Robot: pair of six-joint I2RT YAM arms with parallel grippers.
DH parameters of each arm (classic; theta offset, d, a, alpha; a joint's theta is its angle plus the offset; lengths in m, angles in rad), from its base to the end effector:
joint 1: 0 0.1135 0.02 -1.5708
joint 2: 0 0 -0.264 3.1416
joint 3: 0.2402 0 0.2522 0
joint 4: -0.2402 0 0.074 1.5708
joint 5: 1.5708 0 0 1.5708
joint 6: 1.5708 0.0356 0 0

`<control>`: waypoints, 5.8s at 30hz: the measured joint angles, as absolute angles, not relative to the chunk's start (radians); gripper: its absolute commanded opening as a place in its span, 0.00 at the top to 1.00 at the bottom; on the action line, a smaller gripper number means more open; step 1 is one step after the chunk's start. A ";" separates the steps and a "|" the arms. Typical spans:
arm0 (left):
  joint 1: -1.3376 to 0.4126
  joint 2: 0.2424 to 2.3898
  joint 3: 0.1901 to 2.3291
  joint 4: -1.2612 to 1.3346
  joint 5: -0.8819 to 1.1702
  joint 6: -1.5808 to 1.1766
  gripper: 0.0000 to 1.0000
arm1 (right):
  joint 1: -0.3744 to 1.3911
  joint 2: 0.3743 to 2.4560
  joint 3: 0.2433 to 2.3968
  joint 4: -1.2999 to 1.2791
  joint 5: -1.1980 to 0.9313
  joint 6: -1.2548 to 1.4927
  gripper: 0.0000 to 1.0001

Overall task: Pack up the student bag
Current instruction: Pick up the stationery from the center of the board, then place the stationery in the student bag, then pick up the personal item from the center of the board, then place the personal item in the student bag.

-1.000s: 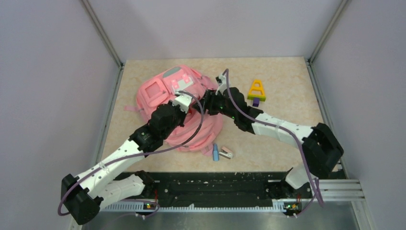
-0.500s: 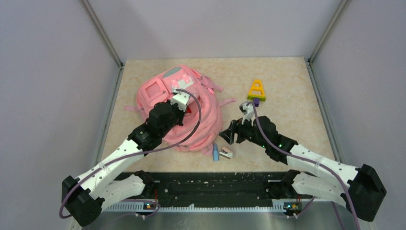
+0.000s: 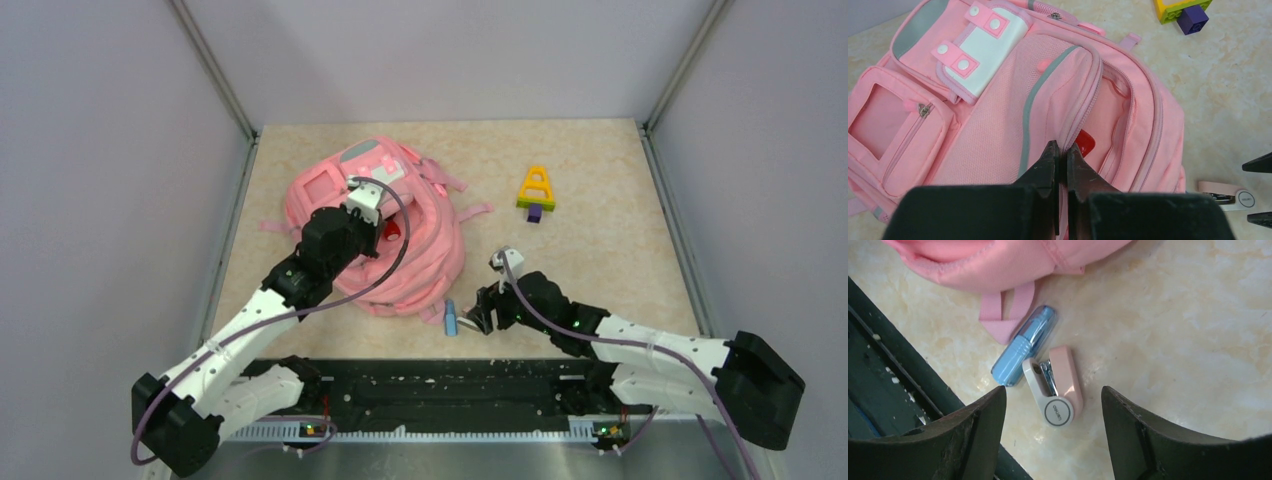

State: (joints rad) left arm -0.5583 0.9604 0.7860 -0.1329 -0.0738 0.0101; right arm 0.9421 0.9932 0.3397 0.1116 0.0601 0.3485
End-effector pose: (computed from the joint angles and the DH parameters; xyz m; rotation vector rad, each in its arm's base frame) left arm 0.1920 -0.1168 0.3133 0.4804 1.8266 -0.3069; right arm 0.1197 0.1610 0.1769 -0.6056 2.1075 0.6927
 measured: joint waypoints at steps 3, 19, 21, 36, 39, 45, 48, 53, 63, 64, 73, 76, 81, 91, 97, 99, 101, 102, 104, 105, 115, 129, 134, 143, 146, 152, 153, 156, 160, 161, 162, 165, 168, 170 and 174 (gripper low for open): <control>-0.550 0.960 0.786 -0.133 -0.063 -0.002 1.00 | 0.962 1.037 0.321 0.145 0.057 0.330 0.32; -0.545 0.967 0.786 -0.133 -0.045 -0.016 1.00 | 0.986 1.183 0.301 0.295 0.059 0.242 0.47; -0.545 0.967 0.786 -0.133 -0.045 -0.017 1.00 | 0.986 1.200 0.301 0.304 0.060 0.238 0.47; -0.544 0.967 0.786 -0.134 -0.045 -0.023 1.00 | 1.015 1.201 0.303 0.252 0.156 0.263 0.68; -0.544 0.967 0.786 -0.134 -0.045 -0.023 1.00 | 1.015 1.111 0.311 0.149 0.205 0.270 0.68; -0.543 0.967 0.786 -0.135 -0.041 -0.025 1.00 | 1.015 0.933 0.490 -0.051 0.274 0.242 0.68; -0.543 0.967 0.786 -0.135 -0.039 -0.028 1.00 | 1.015 0.959 0.630 -0.068 0.282 0.217 0.69; -0.541 0.967 0.786 -0.135 -0.034 -0.032 1.00 | 1.015 1.130 0.857 -0.041 0.283 0.165 0.69; -0.538 0.967 0.786 -0.136 -0.023 -0.033 1.00 | 1.010 1.579 1.205 -0.057 0.286 0.097 0.73; -0.538 0.967 0.786 -0.136 -0.023 -0.033 1.00 | 1.005 1.620 1.234 -0.064 0.285 0.099 0.73; -0.537 0.966 0.786 -0.129 -0.004 -0.032 1.00 | 0.918 1.756 1.272 0.142 0.142 0.147 0.71; -0.523 0.966 0.786 -0.110 -0.013 -0.032 1.00 | 0.910 1.809 1.304 0.195 0.114 0.157 0.59; -0.511 0.966 0.786 -0.096 -0.037 -0.032 1.00 | 0.910 1.850 1.324 0.260 0.097 0.168 0.32; -0.529 0.965 0.786 -0.131 -0.004 -0.037 1.00 | 0.905 1.748 1.182 0.314 0.087 0.165 0.28; -0.531 0.965 0.786 -0.135 -0.008 -0.046 1.00 | 0.914 1.499 1.011 0.282 0.062 0.169 0.30; -0.531 0.965 0.786 -0.135 -0.009 -0.050 1.00 | 0.923 1.399 0.957 0.269 0.059 0.188 0.32; -0.531 0.965 0.786 -0.135 -0.009 -0.051 1.00 | 0.933 1.294 0.899 0.247 0.064 0.232 0.36; -0.531 0.965 0.786 -0.135 -0.009 -0.051 1.00 | 0.935 1.254 0.874 0.233 0.070 0.256 0.37; -0.531 0.965 0.786 -0.135 -0.008 -0.052 1.00 | 0.939 1.168 0.802 0.202 0.093 0.330 0.38; -0.531 0.965 0.786 -0.135 -0.008 -0.053 1.00 | 0.940 1.141 0.769 0.185 0.107 0.363 0.39; -0.531 0.965 0.786 -0.136 -0.006 -0.065 1.00 | 1.085 1.172 0.530 -0.071 0.267 0.658 0.41; -0.531 0.965 0.787 -0.140 -0.005 -0.076 1.00 | 1.230 1.514 0.712 -0.158 0.400 0.719 0.47; -0.531 0.964 0.788 -0.142 -0.005 -0.076 1.00 | 1.241 1.557 0.754 -0.192 0.440 0.720 0.58; -0.531 0.963 0.788 -0.142 -0.007 -0.076 1.00 | 1.243 1.553 0.756 -0.227 0.480 0.747 0.93; -0.531 0.958 0.788 -0.144 -0.009 -0.076 1.00 | 1.243 1.506 0.756 -0.327 0.528 0.743 0.95; -0.531 0.955 0.788 -0.144 -0.012 -0.076 1.00 | 1.225 1.264 0.776 -0.469 0.564 0.641 0.96; -0.531 0.955 0.788 -0.144 -0.012 -0.076 1.00 | 1.208 1.235 0.793 -0.476 0.539 0.613 0.97; -0.531 0.955 0.788 -0.144 -0.011 -0.076 1.00 | 1.108 1.204 0.869 -0.467 0.428 0.531 0.99; -0.531 0.955 0.788 -0.144 -0.011 -0.076 1.00 | 0.999 1.263 1.020 -0.468 0.282 0.432 1.00; -0.531 0.955 0.788 -0.144 -0.011 -0.076 1.00 | 0.980 1.299 1.077 -0.471 0.242 0.407 1.00; -0.531 0.955 0.788 -0.144 -0.010 -0.076 1.00 | 0.966 1.338 1.129 -0.465 0.202 0.386 1.00; -0.531 0.954 0.788 -0.144 -0.010 -0.076 1.00 | 0.937 1.447 1.261 -0.462 0.097 0.338 1.00; -0.531 0.951 0.788 -0.145 -0.009 -0.076 1.00 | 0.913 1.560 1.378 -0.460 0.015 0.303 1.00; -0.531 0.951 0.788 -0.146 -0.008 -0.076 1.00 | 0.899 1.629 1.446 -0.466 -0.024 0.287 1.00; -0.531 0.951 0.788 -0.147 -0.007 -0.076 1.00 | 0.872 1.762 1.568 -0.477 -0.042 0.271 1.00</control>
